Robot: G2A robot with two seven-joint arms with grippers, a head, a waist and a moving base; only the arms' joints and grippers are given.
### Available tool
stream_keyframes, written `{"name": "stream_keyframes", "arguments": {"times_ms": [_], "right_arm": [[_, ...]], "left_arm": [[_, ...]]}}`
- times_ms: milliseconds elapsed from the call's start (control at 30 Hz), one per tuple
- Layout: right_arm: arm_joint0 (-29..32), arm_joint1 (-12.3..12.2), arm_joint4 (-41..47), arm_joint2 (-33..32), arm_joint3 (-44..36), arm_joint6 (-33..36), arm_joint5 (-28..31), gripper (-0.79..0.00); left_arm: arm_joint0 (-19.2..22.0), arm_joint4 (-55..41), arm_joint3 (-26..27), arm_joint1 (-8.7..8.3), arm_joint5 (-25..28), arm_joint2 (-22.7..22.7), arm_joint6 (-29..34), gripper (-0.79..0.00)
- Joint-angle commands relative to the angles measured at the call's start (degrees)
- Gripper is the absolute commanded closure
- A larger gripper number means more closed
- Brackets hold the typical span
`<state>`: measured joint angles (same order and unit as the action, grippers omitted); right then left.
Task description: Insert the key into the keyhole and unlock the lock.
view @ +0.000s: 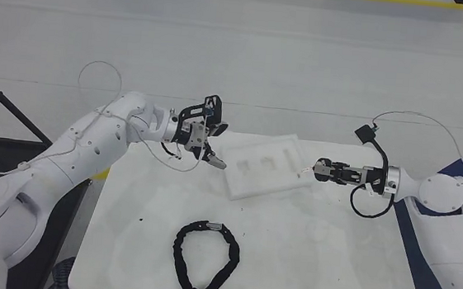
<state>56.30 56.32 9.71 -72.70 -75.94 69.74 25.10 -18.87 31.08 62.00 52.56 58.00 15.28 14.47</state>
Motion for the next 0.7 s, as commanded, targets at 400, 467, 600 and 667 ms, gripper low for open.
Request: {"name": "stream_keyframes", "arguments": {"times_ms": [400, 467, 600, 667], "right_arm": [[0.0, 0.0, 0.0, 0.0, 0.0, 0.0, 0.0, 0.0], [0.0, 0.0, 0.0, 0.0, 0.0, 0.0, 0.0, 0.0], [0.0, 0.0, 0.0, 0.0, 0.0, 0.0, 0.0, 0.0], [0.0, 0.0, 0.0, 0.0, 0.0, 0.0, 0.0, 0.0]], "left_arm": [[-2.69, 3.45, 6.42, -1.71, 0.0, -5.54, 2.62, -0.785], [-2.96, 2.83, 7.77, -2.11, 0.0, -5.54, 4.38, -0.785], [-3.01, 2.48, 8.4, -2.29, 0.0, -5.54, 5.39, -0.785], [-3.01, 2.48, 8.4, -2.29, 0.0, -5.54, 5.39, -0.785]]}}
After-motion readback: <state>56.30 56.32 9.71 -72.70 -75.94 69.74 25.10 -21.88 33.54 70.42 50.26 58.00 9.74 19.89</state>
